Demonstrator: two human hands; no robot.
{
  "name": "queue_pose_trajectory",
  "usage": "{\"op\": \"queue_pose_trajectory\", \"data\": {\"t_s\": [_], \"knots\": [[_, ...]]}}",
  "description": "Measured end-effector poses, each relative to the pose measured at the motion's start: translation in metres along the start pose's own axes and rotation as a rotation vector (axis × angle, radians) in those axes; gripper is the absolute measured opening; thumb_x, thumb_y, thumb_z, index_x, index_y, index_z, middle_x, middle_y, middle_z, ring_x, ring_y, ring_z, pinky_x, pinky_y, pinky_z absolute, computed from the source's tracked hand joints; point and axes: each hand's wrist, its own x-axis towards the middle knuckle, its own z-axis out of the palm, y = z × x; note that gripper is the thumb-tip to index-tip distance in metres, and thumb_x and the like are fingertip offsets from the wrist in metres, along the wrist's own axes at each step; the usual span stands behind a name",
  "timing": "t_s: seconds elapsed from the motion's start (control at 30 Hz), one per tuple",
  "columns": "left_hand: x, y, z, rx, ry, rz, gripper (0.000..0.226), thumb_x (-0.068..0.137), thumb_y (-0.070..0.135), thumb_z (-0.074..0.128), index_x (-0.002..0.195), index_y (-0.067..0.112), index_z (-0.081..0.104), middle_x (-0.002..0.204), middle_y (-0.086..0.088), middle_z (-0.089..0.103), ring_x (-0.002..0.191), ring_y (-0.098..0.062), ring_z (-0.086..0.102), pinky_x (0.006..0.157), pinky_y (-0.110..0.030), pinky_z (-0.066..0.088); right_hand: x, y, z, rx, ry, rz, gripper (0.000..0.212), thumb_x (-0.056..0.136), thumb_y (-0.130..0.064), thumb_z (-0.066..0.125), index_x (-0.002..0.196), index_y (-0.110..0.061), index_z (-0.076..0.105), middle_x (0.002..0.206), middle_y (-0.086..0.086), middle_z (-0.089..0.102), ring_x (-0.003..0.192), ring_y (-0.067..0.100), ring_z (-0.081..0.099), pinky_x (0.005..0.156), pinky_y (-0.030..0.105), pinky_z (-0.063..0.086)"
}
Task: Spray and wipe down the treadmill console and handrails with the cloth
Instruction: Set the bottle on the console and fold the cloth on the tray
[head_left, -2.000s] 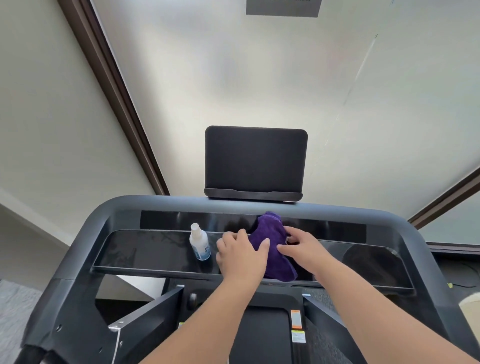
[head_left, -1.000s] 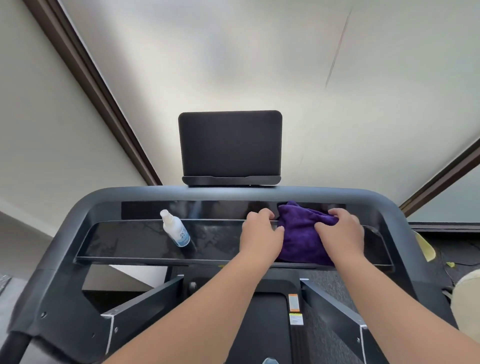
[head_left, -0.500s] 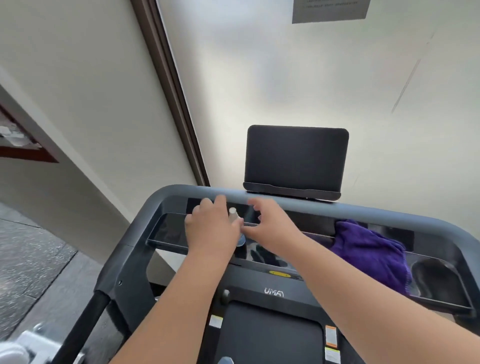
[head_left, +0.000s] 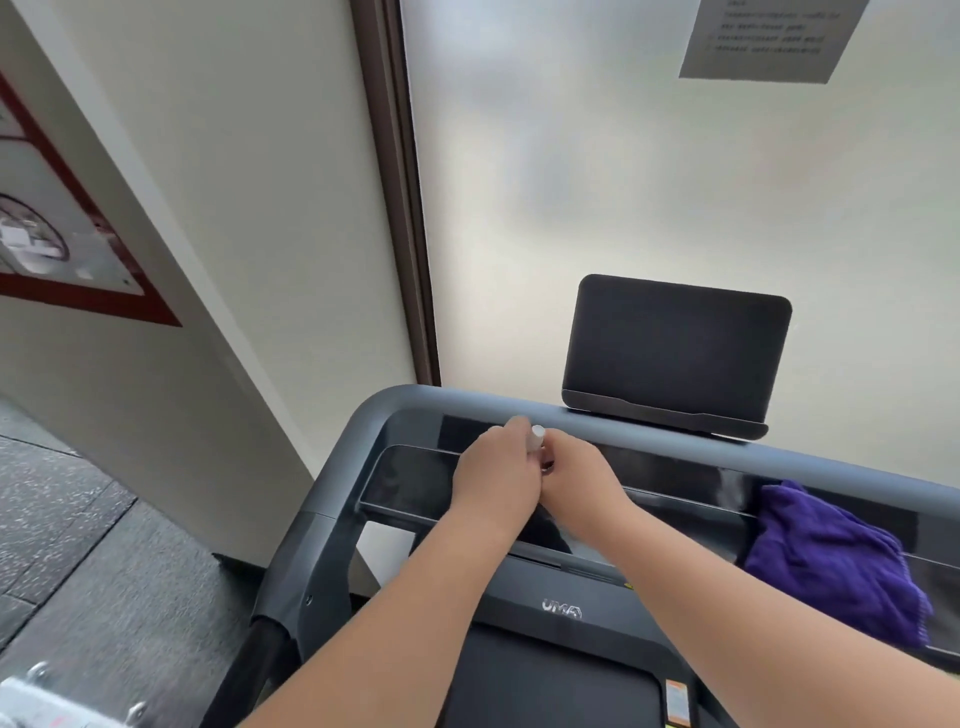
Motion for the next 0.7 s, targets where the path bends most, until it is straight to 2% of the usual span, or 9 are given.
{"op": "queue_pose_trajectory", "data": {"t_s": [0.13, 0.2, 0.27, 0.37, 0.43, 0.5, 0.57, 0.7], "knots": [[0.019, -0.046, -0.033, -0.031, 0.111, 0.024, 0.027, 0.112, 0.034, 0.043, 0.102, 0.015, 0.058, 0.082, 0.002, 0.053, 0.078, -0.025, 0.050, 0.058, -0.034, 0.031, 0.025, -0.047, 0.024, 0.025, -0.031, -0.056, 0.007, 0.091, -0.025, 0.058, 0.087, -0.026, 0.064, 0.085, -0.002, 0.073, 0.078, 0.021, 0.067, 0.072, 0.038, 0.054], [0.028, -0.066, -0.049, -0.042, 0.150, 0.010, 0.026, 0.112, 0.033, 0.045, 0.110, 0.014, 0.063, 0.078, 0.006, 0.051, 0.075, -0.022, 0.050, 0.051, -0.026, 0.027, 0.039, -0.068, 0.037, 0.022, -0.062, -0.090, 0.004, 0.092, -0.025, 0.060, 0.090, -0.027, 0.063, 0.090, -0.003, 0.074, 0.082, 0.019, 0.068, 0.076, 0.037, 0.056], [0.033, -0.083, -0.061, -0.054, 0.139, -0.013, 0.025, 0.112, 0.032, 0.046, 0.106, 0.014, 0.063, 0.077, 0.005, 0.054, 0.074, -0.022, 0.051, 0.050, -0.023, 0.027, 0.051, -0.083, 0.050, -0.019, -0.096, -0.107, 0.005, 0.091, -0.022, 0.060, 0.094, -0.025, 0.062, 0.094, -0.003, 0.074, 0.084, 0.017, 0.068, 0.078, 0.036, 0.056], [0.038, -0.104, -0.072, -0.068, 0.091, -0.039, 0.023, 0.111, 0.029, 0.047, 0.096, 0.015, 0.057, 0.076, 0.000, 0.060, 0.076, -0.027, 0.056, 0.054, -0.033, 0.033, 0.063, -0.096, 0.071, -0.030, -0.129, -0.093, 0.006, 0.090, -0.016, 0.060, 0.093, -0.021, 0.060, 0.089, -0.003, 0.071, 0.079, 0.015, 0.064, 0.070, 0.033, 0.051], [0.041, -0.114, -0.079, -0.040, 0.109, -0.056, 0.023, 0.112, 0.029, 0.044, 0.108, 0.015, 0.063, 0.088, -0.007, 0.069, 0.080, -0.028, 0.056, 0.063, -0.035, 0.036, 0.069, -0.103, 0.084, -0.048, -0.125, -0.096, 0.006, 0.093, -0.017, 0.058, 0.094, -0.023, 0.058, 0.087, -0.005, 0.069, 0.076, 0.012, 0.062, 0.065, 0.028, 0.046], [0.045, -0.121, -0.084, -0.008, 0.145, -0.061, 0.026, 0.113, 0.028, 0.043, 0.115, 0.014, 0.064, 0.092, -0.010, 0.069, 0.081, -0.028, 0.053, 0.065, -0.034, 0.034, 0.073, -0.109, 0.094, -0.058, -0.116, -0.102, 0.014, 0.096, -0.018, 0.055, 0.108, -0.017, 0.063, 0.097, 0.000, 0.073, 0.086, 0.018, 0.067, 0.069, 0.027, 0.050], [0.049, -0.128, -0.089, 0.004, 0.157, -0.065, 0.025, 0.113, 0.028, 0.042, 0.114, 0.015, 0.063, 0.090, -0.008, 0.066, 0.079, -0.028, 0.054, 0.064, -0.033, 0.033, 0.075, -0.115, 0.099, -0.051, -0.107, -0.105, 0.024, 0.098, -0.022, 0.053, 0.119, -0.017, 0.064, 0.104, 0.001, 0.074, 0.094, 0.019, 0.067, 0.079, 0.032, 0.054], [0.047, -0.139, -0.095, 0.034, 0.140, -0.084, 0.025, 0.112, 0.032, 0.043, 0.116, 0.016, 0.061, 0.088, -0.004, 0.066, 0.080, -0.029, 0.055, 0.064, -0.035, 0.036, 0.075, -0.118, 0.104, -0.058, -0.119, -0.114, 0.026, 0.100, -0.025, 0.052, 0.122, -0.017, 0.064, 0.101, 0.003, 0.075, 0.093, 0.021, 0.069, 0.084, 0.038, 0.056]]}}
